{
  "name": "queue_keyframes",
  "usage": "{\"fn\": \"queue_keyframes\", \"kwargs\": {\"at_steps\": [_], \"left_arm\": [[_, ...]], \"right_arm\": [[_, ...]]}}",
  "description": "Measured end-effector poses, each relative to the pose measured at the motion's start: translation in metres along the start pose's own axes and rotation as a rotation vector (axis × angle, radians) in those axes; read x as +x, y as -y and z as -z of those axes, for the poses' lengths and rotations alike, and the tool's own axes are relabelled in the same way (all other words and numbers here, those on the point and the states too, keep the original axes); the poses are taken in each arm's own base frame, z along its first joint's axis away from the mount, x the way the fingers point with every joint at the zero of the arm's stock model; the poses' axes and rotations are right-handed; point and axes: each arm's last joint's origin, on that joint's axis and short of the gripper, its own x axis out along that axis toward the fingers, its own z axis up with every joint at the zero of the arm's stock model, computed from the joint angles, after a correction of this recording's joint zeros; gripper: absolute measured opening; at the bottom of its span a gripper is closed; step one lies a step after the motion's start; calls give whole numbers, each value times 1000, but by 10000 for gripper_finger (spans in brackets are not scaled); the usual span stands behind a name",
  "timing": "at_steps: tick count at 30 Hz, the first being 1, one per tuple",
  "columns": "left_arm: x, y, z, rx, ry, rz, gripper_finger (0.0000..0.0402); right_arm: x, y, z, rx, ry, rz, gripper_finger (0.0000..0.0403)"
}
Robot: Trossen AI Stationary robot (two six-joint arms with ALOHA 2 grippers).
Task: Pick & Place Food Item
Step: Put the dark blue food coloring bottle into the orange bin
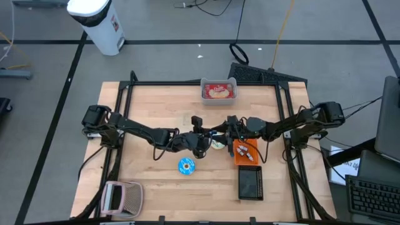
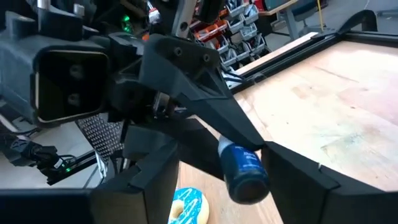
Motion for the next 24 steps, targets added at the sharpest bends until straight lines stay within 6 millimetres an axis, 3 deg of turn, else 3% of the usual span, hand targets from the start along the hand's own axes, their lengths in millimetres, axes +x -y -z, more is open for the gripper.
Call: {"fn": "queue_keyframes", "kwargs": {"at_steps": [24], "left_arm": [[0,0,0,-1,-3,3,77]], "right_arm": [[0,6,-1,-20,-23,-19,62]]}}
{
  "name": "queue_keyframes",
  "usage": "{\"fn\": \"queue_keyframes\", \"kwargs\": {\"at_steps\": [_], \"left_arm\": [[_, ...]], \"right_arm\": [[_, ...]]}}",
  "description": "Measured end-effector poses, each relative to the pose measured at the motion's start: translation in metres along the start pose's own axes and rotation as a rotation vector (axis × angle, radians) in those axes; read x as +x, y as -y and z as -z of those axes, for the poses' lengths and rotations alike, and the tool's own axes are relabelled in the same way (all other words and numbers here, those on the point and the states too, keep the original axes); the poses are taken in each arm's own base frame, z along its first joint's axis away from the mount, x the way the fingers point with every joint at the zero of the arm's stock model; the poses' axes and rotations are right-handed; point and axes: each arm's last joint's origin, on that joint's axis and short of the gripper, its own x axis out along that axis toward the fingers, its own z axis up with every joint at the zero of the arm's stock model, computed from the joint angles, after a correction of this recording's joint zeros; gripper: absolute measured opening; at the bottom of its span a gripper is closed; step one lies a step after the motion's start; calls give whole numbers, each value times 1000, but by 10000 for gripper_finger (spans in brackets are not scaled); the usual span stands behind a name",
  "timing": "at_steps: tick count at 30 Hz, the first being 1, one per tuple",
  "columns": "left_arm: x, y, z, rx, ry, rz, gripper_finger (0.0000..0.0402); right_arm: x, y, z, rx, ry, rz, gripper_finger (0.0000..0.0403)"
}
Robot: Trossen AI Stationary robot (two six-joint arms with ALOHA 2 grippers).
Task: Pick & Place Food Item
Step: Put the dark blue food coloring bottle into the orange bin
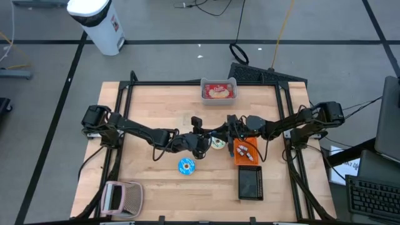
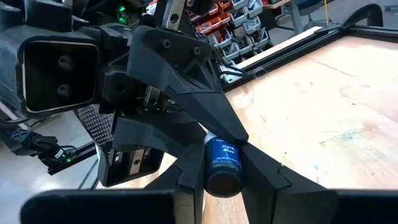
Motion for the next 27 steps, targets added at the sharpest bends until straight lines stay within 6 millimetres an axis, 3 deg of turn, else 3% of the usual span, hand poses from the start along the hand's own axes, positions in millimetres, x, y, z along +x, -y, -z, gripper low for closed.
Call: {"fn": "queue_keyframes", "kwargs": {"at_steps": [6,12,18,22,27], "left_arm": [[-3,3,-3,-64,-7,-33,97],[-15,9,-11,-141,22,-31,170],[-36,-2,-16,-248,50,51,225],[-51,-17,-8,-304,19,53,239],[-72,-27,17,-374,65,22,241]], "right_arm": [[0,0,-1,-18,8,-5,63],[0,1,-1,-47,4,2,60],[-1,-1,-2,-136,-36,-112,60],[-6,-8,-12,-198,-9,-155,60],[-22,-18,-26,-261,-40,-172,60]]}}
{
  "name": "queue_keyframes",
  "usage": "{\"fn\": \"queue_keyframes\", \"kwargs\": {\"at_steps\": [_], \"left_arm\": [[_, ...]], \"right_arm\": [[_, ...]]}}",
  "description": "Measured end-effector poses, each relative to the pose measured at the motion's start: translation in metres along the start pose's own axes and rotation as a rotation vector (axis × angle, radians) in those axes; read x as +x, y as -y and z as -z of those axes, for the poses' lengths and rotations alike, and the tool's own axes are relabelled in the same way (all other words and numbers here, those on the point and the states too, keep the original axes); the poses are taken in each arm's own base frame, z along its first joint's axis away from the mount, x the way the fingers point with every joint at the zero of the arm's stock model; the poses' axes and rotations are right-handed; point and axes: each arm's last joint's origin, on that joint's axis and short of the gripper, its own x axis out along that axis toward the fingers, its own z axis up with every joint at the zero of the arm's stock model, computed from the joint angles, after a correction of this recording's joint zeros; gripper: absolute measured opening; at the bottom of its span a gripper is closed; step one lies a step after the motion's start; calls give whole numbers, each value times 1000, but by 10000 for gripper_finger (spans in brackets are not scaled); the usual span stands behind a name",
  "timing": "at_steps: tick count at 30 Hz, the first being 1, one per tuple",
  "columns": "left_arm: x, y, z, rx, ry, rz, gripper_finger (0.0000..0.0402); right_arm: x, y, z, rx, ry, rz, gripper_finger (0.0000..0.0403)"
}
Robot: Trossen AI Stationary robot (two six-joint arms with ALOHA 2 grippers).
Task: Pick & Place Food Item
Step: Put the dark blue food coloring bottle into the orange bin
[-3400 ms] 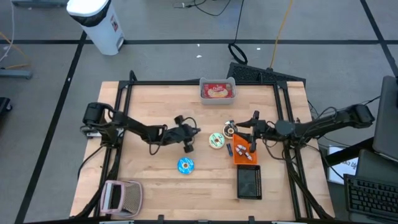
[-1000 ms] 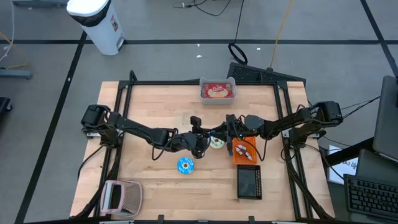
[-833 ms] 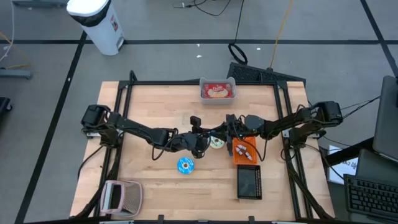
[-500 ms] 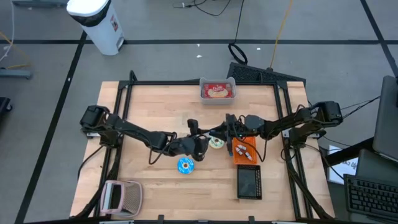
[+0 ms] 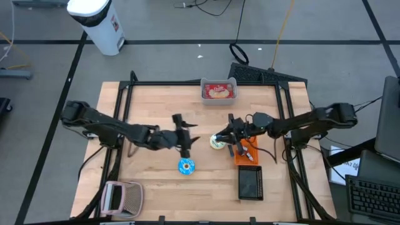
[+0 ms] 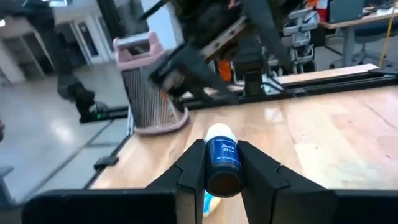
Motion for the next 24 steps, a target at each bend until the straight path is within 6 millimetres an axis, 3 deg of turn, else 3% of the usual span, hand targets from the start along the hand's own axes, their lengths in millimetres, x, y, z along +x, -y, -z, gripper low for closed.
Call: {"fn": "queue_keyframes", "kwargs": {"at_steps": [9,14,19,24], "left_arm": [[-37,-26,54,-239,240,-79,241],[-49,-33,77,-354,340,-105,241],[-50,-33,83,-363,348,-108,241],[-50,-33,82,-372,368,-103,241]], "right_arm": [[-39,-26,-14,-109,-165,-39,59],[-61,-42,-13,-34,-275,-108,59],[-76,-60,-21,122,-301,-384,61],[-83,-77,-23,141,-323,-604,67]]}}
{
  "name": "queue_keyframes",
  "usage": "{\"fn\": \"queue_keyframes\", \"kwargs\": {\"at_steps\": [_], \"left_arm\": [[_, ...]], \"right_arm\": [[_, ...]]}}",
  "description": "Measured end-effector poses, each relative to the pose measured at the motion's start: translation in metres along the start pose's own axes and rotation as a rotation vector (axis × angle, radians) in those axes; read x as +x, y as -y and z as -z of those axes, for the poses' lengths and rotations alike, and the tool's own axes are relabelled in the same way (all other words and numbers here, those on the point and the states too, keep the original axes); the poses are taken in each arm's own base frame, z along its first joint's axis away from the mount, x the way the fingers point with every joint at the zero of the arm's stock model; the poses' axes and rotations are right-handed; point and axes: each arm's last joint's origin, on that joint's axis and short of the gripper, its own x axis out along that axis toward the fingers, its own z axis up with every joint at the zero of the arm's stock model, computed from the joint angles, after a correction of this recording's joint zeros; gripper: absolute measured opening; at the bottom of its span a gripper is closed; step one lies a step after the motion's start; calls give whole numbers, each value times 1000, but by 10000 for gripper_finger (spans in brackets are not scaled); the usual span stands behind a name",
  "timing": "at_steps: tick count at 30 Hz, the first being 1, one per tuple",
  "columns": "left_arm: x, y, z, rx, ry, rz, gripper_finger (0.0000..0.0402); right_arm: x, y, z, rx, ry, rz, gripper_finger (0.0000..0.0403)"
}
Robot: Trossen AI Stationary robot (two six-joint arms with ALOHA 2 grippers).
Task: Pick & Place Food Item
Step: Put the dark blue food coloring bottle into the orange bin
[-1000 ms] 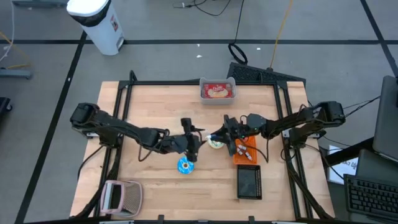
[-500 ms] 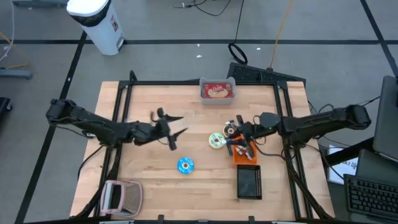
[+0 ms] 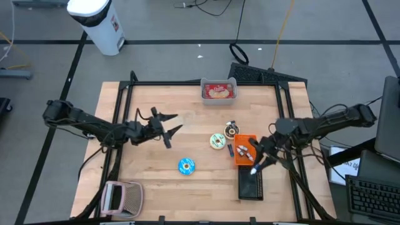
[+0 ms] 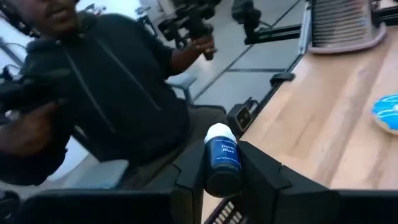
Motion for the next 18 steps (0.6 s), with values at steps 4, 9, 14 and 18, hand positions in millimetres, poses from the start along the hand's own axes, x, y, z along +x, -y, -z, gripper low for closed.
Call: {"fn": "queue_keyframes", "kwargs": {"at_steps": [4,9,14,18], "left_arm": [[0,1,1,3,-4,8,241],[1,1,1,1,-6,21,241],[1,1,1,-49,-7,21,241],[1,1,1,-49,-7,21,241]], "right_arm": [[2,-3,2,1,-12,-14,59],[3,5,17,115,-56,99,59],[-1,20,46,234,-160,412,59],[-5,30,65,237,-190,615,63]]}}
